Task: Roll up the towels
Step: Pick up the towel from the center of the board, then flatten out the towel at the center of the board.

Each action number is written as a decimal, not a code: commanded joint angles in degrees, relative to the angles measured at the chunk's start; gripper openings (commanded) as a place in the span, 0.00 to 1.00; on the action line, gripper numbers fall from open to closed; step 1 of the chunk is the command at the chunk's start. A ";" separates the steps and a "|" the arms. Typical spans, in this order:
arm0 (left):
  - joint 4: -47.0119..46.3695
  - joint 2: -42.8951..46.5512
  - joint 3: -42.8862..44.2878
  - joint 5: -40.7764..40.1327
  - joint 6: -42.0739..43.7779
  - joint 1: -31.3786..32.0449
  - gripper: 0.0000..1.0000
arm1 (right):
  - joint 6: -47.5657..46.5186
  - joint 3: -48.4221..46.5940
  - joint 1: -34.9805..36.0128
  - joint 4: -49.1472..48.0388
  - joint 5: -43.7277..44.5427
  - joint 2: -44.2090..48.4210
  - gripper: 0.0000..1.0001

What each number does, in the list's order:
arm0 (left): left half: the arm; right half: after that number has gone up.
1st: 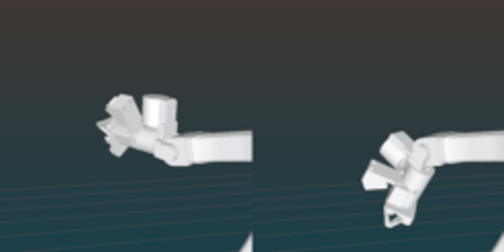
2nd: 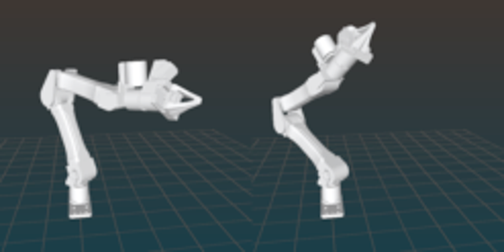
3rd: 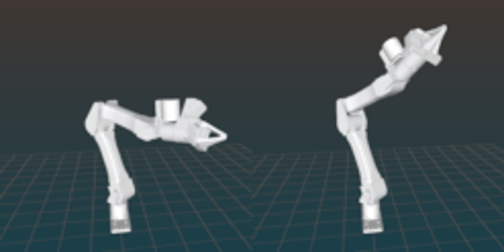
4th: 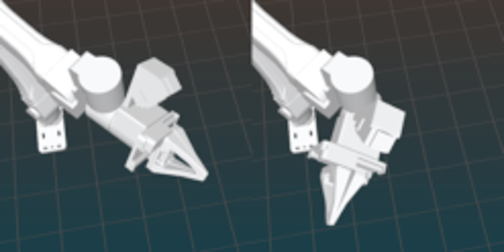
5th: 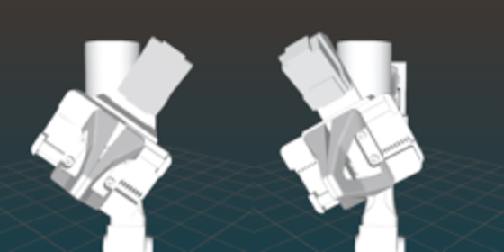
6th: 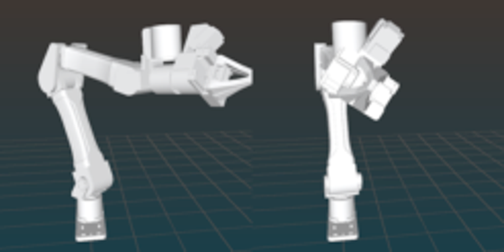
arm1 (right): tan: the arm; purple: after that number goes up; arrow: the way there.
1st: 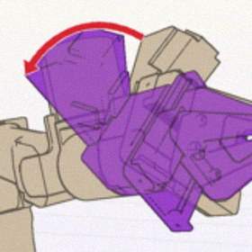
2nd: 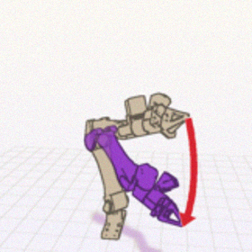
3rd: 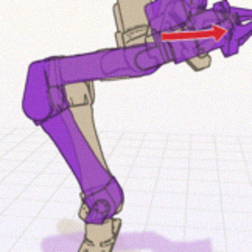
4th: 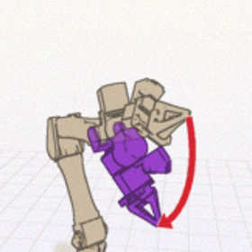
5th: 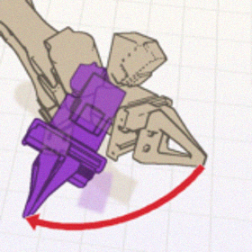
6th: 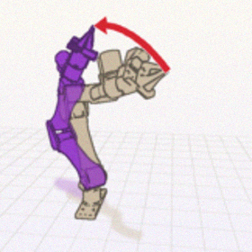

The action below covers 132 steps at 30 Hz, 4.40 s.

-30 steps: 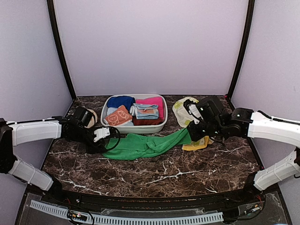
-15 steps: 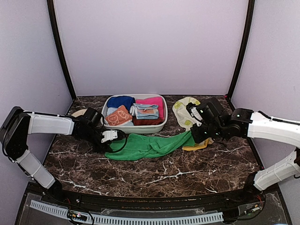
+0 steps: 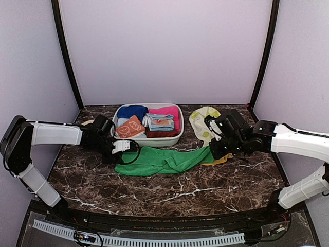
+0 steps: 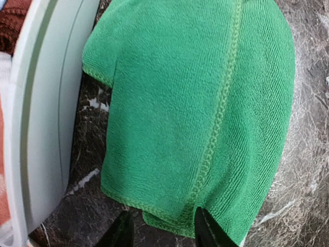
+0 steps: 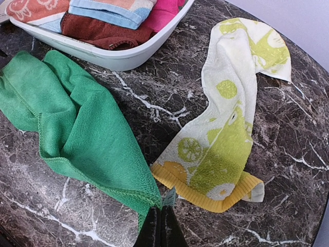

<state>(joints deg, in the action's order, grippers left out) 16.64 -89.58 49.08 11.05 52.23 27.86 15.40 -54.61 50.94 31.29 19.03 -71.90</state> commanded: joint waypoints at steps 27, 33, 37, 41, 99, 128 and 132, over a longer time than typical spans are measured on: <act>-1.62 -1.52 -0.84 -1.59 3.79 0.18 0.29 | 1.40 0.68 -0.31 -1.82 -1.24 1.27 0.00; -1.85 -1.52 -0.48 -0.82 3.10 0.25 0.08 | 1.41 0.67 -0.31 -2.12 -1.53 1.02 0.00; -0.70 -1.61 0.87 0.20 2.20 0.21 0.00 | 1.39 0.56 -0.31 -2.02 -1.58 0.97 0.00; 2.27 -1.67 2.30 1.32 1.70 0.24 0.01 | 1.32 0.46 -0.27 -1.76 -1.62 1.04 0.00; 8.02 6.51 9.88 3.41 -7.29 0.23 0.00 | 1.24 -2.17 -0.57 -0.50 -2.29 1.35 0.00; -0.77 25.62 2.79 -10.48 -5.43 -12.79 0.00 | -6.20 -15.77 -4.72 5.92 0.02 -1.87 0.00; -1.39 23.60 12.04 -11.66 -5.05 -13.26 0.00 | -10.27 -26.49 -6.88 9.47 2.79 -6.35 0.00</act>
<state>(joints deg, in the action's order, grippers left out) 20.25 -65.47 52.10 2.04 46.26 15.27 9.63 -71.44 46.26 39.27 17.72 -75.57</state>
